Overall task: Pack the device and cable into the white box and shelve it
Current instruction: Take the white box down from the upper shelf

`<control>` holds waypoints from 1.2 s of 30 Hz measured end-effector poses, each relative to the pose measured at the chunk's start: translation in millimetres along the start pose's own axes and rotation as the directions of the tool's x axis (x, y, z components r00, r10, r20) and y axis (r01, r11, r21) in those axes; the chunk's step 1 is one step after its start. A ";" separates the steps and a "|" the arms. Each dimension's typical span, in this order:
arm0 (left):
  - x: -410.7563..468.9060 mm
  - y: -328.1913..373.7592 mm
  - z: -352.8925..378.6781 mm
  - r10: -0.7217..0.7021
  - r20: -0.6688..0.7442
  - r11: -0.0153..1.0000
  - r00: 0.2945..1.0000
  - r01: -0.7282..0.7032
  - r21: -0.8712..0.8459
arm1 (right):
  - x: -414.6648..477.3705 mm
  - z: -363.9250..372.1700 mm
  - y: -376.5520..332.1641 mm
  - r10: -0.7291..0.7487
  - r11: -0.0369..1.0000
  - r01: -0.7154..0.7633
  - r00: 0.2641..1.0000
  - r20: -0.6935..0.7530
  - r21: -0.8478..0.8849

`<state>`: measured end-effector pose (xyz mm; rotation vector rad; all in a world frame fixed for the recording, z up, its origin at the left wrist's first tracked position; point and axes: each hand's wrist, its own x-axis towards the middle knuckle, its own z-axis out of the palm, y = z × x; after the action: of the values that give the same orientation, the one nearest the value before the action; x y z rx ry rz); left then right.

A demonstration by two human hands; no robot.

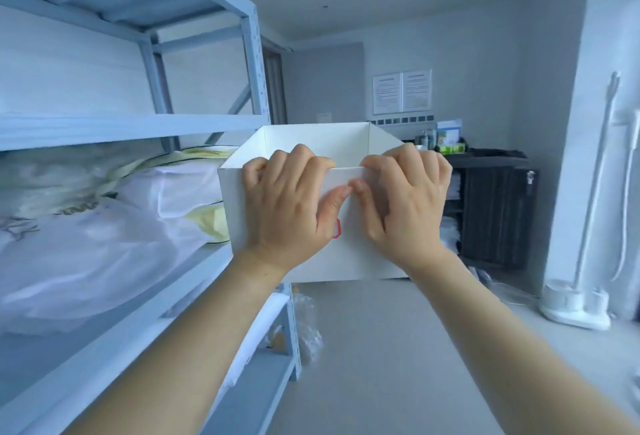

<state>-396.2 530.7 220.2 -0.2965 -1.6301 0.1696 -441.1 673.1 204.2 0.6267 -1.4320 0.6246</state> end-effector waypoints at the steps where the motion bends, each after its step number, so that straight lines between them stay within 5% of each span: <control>1: -2.9 9.8 17.2 -0.001 -0.002 0.999 1.000 0.001 -0.040 | -7.4 -1.1 15.2 0.002 0.999 -0.002 1.000 0.007 -0.036; 18: 10.6 178.3 218.3 0.006 -0.087 0.808 0.996 -0.056 -0.586 | -58.0 -62.2 205.1 0.089 0.833 -0.051 0.995 0.043 -0.551; 36: 97.6 480.6 188.8 -0.049 -0.206 0.569 0.977 -0.142 -0.810 | -45.8 -336.9 333.0 0.088 0.608 -0.024 0.995 0.037 -0.794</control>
<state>-546.8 1030.6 160.0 -1.0529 -1.3863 -0.6141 -450.1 1145.9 151.0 -0.1242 -1.6182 -0.0480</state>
